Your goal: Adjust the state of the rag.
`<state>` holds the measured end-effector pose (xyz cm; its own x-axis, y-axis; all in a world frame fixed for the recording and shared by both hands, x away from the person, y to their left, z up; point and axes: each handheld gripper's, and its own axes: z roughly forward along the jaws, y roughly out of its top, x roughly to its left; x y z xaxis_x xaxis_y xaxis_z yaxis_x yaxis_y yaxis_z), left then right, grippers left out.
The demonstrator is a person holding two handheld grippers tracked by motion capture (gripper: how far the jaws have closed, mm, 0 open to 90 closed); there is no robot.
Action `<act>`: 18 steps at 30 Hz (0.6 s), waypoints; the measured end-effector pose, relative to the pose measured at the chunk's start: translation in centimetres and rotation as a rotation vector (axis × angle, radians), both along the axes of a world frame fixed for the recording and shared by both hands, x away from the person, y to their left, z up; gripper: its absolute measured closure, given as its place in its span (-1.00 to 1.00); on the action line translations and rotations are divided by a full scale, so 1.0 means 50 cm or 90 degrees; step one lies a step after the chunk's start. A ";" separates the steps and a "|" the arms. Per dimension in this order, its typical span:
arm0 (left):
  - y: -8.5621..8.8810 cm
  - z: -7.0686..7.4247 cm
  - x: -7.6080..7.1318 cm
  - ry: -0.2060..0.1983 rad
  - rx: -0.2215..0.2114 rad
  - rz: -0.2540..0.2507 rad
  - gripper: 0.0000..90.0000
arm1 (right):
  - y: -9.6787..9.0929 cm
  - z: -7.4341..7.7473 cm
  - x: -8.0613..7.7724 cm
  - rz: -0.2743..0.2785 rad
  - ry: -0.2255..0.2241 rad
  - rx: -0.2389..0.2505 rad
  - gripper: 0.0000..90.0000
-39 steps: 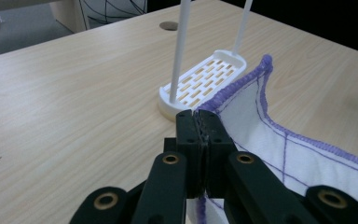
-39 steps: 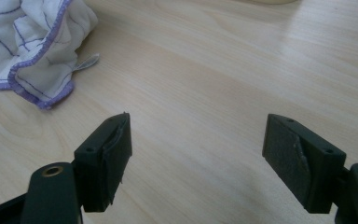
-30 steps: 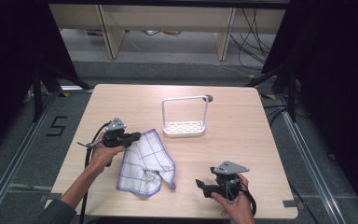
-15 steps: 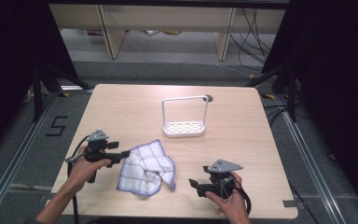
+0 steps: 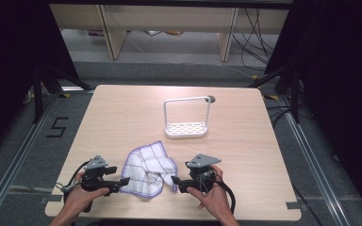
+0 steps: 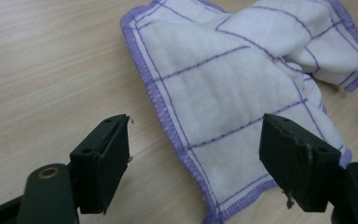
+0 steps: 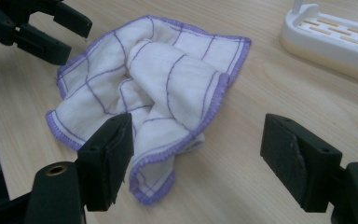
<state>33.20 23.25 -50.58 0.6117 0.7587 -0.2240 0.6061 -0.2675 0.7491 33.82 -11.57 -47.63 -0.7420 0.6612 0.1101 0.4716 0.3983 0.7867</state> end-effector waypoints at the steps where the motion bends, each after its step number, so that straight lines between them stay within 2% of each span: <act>1: 0.004 0.000 -0.001 0.001 0.019 -0.011 -0.47 | 0.007 -0.002 0.004 -0.002 0.005 0.000 -0.43; 2: 0.004 -0.002 -0.003 0.000 0.020 -0.012 -0.47 | 0.011 -0.002 0.007 -0.002 0.010 0.002 -0.44; 3: -0.003 -0.004 -0.006 0.003 0.002 -0.004 -0.47 | 0.015 -0.004 0.011 0.000 0.017 0.003 -0.44; 4: -0.012 -0.006 -0.010 -0.008 0.010 -0.008 -0.44 | 0.025 -0.008 0.018 -0.001 0.023 0.006 -0.38; 5: -0.012 -0.006 -0.010 -0.008 0.010 -0.008 -0.41 | 0.028 -0.010 0.023 0.001 0.028 -0.001 -0.34; 7: -0.014 -0.008 -0.008 -0.013 0.043 -0.025 -0.38 | 0.032 -0.013 0.028 0.000 0.032 -0.002 -0.33; 9: -0.014 -0.011 -0.004 -0.009 0.035 -0.021 -0.37 | 0.040 -0.020 0.037 -0.007 0.049 -0.001 -0.32; 10: -0.012 -0.011 -0.002 -0.011 0.040 -0.023 -0.31 | 0.045 -0.025 0.045 -0.024 0.063 -0.003 -0.30; 11: -0.013 -0.014 -0.002 -0.016 0.033 -0.018 -0.31 | 0.045 -0.025 0.045 -0.024 0.063 -0.003 -0.30; 12: -0.014 -0.014 -0.003 -0.014 0.026 -0.014 -0.22 | 0.049 -0.028 0.048 -0.017 0.062 -0.007 -0.23; 13: -0.015 -0.016 -0.002 -0.018 0.018 -0.016 -0.22 | 0.049 -0.028 0.048 -0.017 0.062 -0.007 -0.23; 14: -0.016 -0.014 -0.003 -0.025 0.021 -0.028 -0.10 | 0.051 -0.032 0.050 -0.024 0.058 -0.012 -0.17; 15: -0.016 -0.014 -0.003 -0.025 0.021 -0.028 -0.02 | 0.051 -0.032 0.050 -0.024 0.058 -0.012 -0.17; 16: -0.018 -0.014 -0.002 -0.026 0.020 -0.036 0.03 | 0.056 -0.039 0.054 -0.023 0.055 -0.007 -0.05; 17: -0.018 -0.014 -0.002 -0.026 0.020 -0.036 0.11 | 0.056 -0.039 0.054 -0.023 0.055 -0.007 -0.05; 18: -0.019 -0.016 -0.004 -0.036 0.024 -0.046 0.24 | 0.060 -0.043 0.055 -0.025 0.060 -0.021 0.15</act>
<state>33.02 22.27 -51.37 0.6760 0.7193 -0.1598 0.5410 -0.3372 0.7705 36.58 -8.57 -49.77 -0.7032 0.6936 0.1566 0.5589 0.4029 0.7248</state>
